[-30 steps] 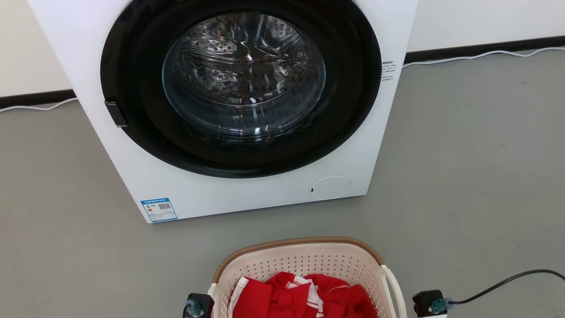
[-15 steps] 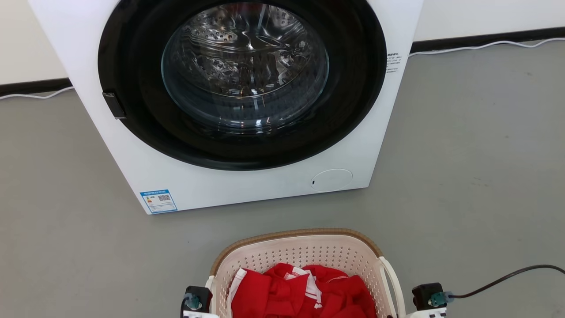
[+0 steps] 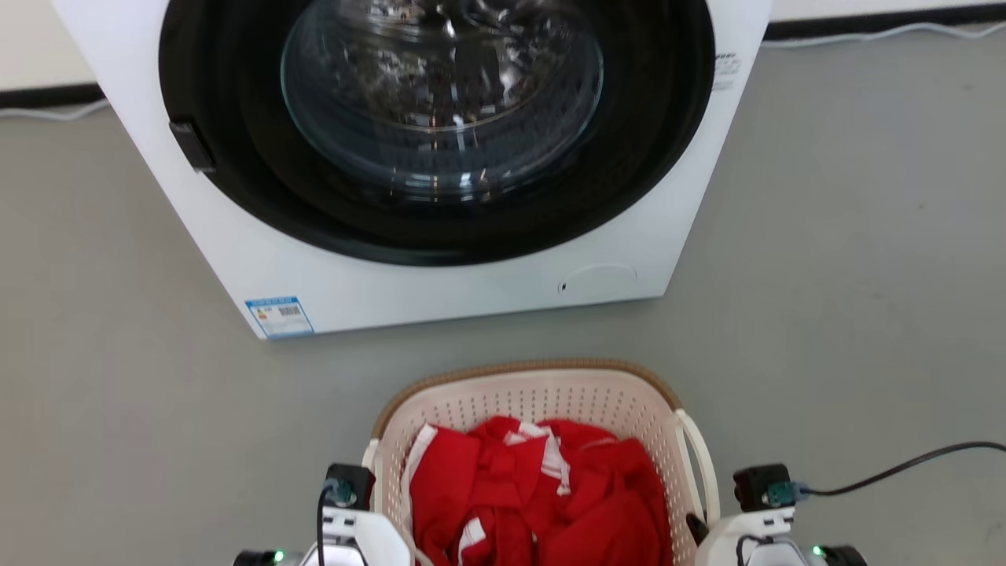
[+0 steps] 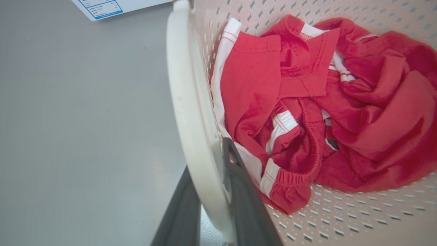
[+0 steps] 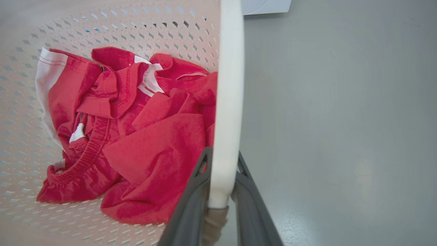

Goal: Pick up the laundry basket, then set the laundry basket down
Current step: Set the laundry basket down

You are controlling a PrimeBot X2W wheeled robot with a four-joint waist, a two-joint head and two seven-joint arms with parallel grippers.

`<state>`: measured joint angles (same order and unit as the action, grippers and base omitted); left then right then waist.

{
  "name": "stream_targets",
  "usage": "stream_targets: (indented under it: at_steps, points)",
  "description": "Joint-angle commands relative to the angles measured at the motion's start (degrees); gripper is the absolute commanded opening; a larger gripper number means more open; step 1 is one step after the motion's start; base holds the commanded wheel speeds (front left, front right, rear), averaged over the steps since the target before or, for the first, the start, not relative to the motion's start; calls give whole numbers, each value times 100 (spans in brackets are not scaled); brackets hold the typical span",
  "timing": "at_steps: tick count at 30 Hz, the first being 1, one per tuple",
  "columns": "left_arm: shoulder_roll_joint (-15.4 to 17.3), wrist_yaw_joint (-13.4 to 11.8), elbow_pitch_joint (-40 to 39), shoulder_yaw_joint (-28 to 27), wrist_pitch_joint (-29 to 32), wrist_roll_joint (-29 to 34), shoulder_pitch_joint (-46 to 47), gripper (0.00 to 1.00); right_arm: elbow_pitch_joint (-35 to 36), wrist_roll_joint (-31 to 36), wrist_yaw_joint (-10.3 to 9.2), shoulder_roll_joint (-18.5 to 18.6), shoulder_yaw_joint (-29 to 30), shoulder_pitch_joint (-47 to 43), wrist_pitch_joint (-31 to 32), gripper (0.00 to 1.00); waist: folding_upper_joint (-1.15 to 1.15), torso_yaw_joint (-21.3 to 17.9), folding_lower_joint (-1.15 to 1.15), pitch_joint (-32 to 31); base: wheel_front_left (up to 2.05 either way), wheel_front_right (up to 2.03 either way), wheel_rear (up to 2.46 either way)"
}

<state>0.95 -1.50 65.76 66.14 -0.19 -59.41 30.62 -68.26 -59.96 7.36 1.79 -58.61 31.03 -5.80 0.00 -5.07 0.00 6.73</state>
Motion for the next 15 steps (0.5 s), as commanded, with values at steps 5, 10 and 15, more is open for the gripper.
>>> stream_targets:
  at_steps: [5,10,15]
  points:
    - [193,-65,57,-64,-170,38,505,0,-25,-43,13,109,-68,287,-235,0,0,77,0,513,0,0,0]
    - [193,-105,144,-80,-396,103,853,0,-49,-4,13,109,-86,599,-462,0,0,137,0,1051,0,0,0]
    - [193,-146,255,-107,-628,165,1244,0,-115,116,13,109,-101,964,-699,0,0,216,0,1636,0,0,0]
